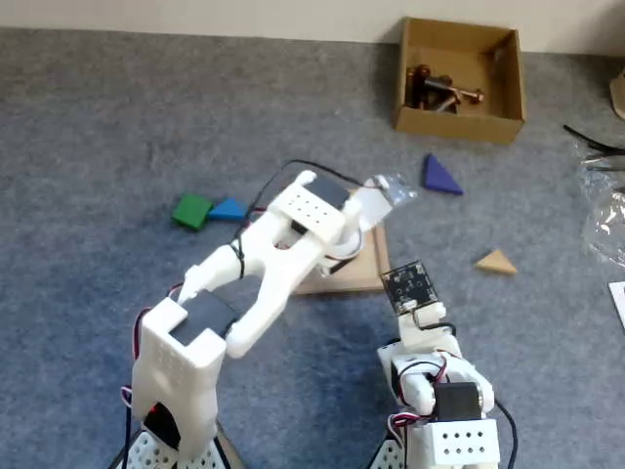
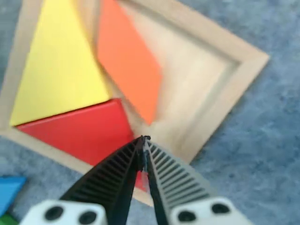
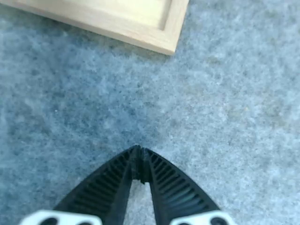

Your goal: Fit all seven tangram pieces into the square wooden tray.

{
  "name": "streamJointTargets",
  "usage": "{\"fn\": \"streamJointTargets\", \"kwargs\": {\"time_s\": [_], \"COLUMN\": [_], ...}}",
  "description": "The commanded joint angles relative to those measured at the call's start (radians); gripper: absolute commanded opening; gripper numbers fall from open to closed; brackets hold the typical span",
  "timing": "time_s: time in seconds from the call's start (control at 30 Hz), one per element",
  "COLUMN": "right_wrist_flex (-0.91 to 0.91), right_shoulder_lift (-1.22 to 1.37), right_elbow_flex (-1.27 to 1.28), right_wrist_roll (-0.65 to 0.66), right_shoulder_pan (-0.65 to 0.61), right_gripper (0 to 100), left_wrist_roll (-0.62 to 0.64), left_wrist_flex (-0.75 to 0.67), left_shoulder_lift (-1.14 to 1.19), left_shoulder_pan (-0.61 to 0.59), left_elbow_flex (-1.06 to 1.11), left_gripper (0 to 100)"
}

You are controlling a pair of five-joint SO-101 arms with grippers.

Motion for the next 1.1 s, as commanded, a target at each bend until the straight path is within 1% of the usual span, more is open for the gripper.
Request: {"fn": "streamJointTargets", "kwargs": {"time_s": [0.0, 0.1, 0.2, 0.4, 0.47, 0.57, 0.87, 0.93, 1.07], "right_wrist_flex": [-0.030, -0.030, -0.030, -0.030, -0.030, -0.030, -0.030, -0.030, -0.030], "right_shoulder_lift": [-0.015, -0.015, -0.015, -0.015, -0.015, -0.015, -0.015, -0.015, -0.015], "right_elbow_flex": [0.119, 0.119, 0.119, 0.119, 0.119, 0.119, 0.119, 0.119, 0.119], "right_wrist_roll": [-0.003, -0.003, -0.003, -0.003, -0.003, -0.003, -0.003, -0.003, -0.003], "right_shoulder_pan": [-0.012, -0.012, -0.012, -0.012, -0.012, -0.012, -0.012, -0.012, -0.012], "right_gripper": [0.5, 0.5, 0.5, 0.5, 0.5, 0.5, 0.5, 0.5, 0.5], "left_wrist_roll": [0.000, 0.000, 0.000, 0.002, 0.003, 0.002, 0.000, -0.002, -0.072], "left_wrist_flex": [-0.012, -0.015, -0.017, -0.003, 0.032, 0.075, 0.087, 0.121, 0.198], "left_shoulder_lift": [-0.061, -0.039, 0.039, 0.173, 0.186, 0.186, 0.174, 0.147, 0.081], "left_shoulder_pan": [-0.053, -0.058, -0.050, -0.047, -0.042, -0.036, -0.047, -0.047, -0.045], "left_elbow_flex": [-0.005, -0.010, -0.031, -0.165, -0.203, -0.248, -0.289, -0.318, -0.363], "left_gripper": [0, 0, 0, 0, 0, 0, 0, 0, 0]}}
